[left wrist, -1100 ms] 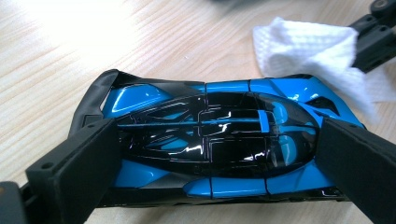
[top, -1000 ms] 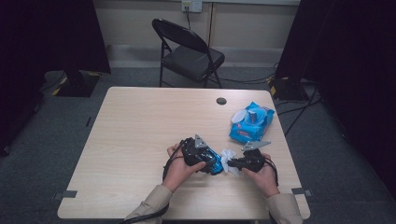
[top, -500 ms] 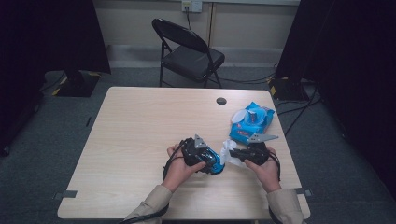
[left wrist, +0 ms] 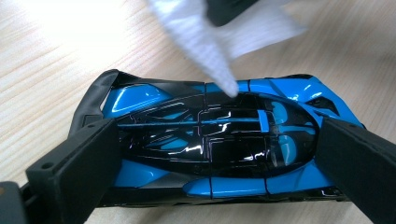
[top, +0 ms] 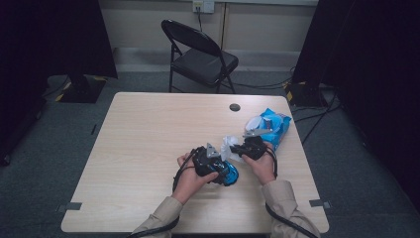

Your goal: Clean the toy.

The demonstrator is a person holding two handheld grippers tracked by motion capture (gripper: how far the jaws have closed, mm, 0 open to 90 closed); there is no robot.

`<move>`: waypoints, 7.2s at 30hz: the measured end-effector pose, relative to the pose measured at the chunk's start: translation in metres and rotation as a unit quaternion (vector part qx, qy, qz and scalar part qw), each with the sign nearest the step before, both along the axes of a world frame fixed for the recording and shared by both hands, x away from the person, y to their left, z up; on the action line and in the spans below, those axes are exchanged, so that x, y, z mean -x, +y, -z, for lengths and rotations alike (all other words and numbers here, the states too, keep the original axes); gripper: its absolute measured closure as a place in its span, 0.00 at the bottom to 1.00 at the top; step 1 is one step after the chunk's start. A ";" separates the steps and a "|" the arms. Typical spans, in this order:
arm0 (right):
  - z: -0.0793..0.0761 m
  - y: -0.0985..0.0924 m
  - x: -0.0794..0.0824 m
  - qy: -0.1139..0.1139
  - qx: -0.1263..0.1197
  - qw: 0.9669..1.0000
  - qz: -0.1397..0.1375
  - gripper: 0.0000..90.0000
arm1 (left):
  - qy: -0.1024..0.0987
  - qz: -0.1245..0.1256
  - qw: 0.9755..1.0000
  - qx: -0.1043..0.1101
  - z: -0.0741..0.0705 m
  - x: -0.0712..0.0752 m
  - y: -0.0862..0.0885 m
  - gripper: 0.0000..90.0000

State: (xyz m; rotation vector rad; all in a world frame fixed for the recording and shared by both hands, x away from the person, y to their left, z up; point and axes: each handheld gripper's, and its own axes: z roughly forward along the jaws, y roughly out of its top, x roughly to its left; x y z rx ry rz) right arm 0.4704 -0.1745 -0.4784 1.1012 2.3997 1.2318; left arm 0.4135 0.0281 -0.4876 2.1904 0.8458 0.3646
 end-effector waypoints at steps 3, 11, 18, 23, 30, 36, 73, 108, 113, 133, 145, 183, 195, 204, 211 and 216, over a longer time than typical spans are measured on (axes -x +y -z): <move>0.004 0.008 -0.007 0.004 0.000 1.000 0.009 0.96 | -0.001 0.001 1.000 -0.001 0.000 0.000 0.001 0.00; 0.017 0.040 -0.014 0.015 0.017 1.000 -0.002 0.95 | -0.005 0.004 1.000 0.002 0.001 0.000 0.002 0.00; 0.024 0.047 -0.015 0.020 0.015 1.000 -0.011 0.95 | -0.006 0.003 1.000 0.004 0.001 0.000 0.002 0.00; 0.024 0.041 -0.014 0.022 0.013 0.999 -0.022 0.96 | -0.005 0.004 1.000 0.004 0.001 0.000 0.002 0.00; 0.025 0.029 -0.004 0.024 0.008 0.999 -0.037 0.96 | -0.006 0.004 1.000 0.004 0.001 0.000 0.002 0.00; 0.024 0.017 0.007 0.024 0.010 0.999 -0.046 0.96 | -0.006 0.004 1.000 0.002 0.001 0.000 0.002 0.00; 0.011 -0.053 0.068 0.000 -0.008 0.999 -0.041 0.95 | 0.010 0.008 1.000 -0.016 -0.003 -0.002 -0.002 0.00; -0.015 0.064 0.087 -0.025 -0.021 0.985 -0.170 0.93 | 0.041 -0.019 0.998 0.039 -0.036 0.035 0.129 0.22; -0.006 0.089 0.088 -0.017 -0.022 0.980 -0.195 0.92 | 0.047 -0.025 0.998 0.046 -0.033 0.042 0.144 0.24; 0.016 0.122 0.092 -0.006 0.023 0.975 -0.220 0.87 | 0.075 0.023 0.994 0.072 -0.021 0.060 0.140 0.40; 0.017 0.118 0.096 -0.008 0.035 0.974 -0.223 0.73 | 0.090 0.040 0.994 0.055 -0.007 0.050 0.128 0.69; 0.022 0.091 0.025 -0.005 0.096 0.995 -0.029 0.23 | 0.096 0.039 0.993 0.056 0.005 0.047 0.131 0.77; 0.022 0.086 0.027 -0.001 0.089 0.996 -0.028 0.28 | 0.090 0.039 0.994 0.055 0.006 0.048 0.130 0.75; 0.021 0.080 0.028 0.008 0.073 0.997 -0.020 0.29 | 0.090 0.038 0.994 0.055 0.005 0.048 0.128 0.67; 0.012 0.074 0.031 -0.001 0.055 0.998 -0.023 0.29 | 0.080 0.032 0.995 0.047 0.004 0.048 0.126 0.53; 0.004 0.065 0.034 -0.004 0.030 0.999 -0.018 0.29 | 0.068 0.048 0.996 0.043 0.000 0.049 0.123 0.48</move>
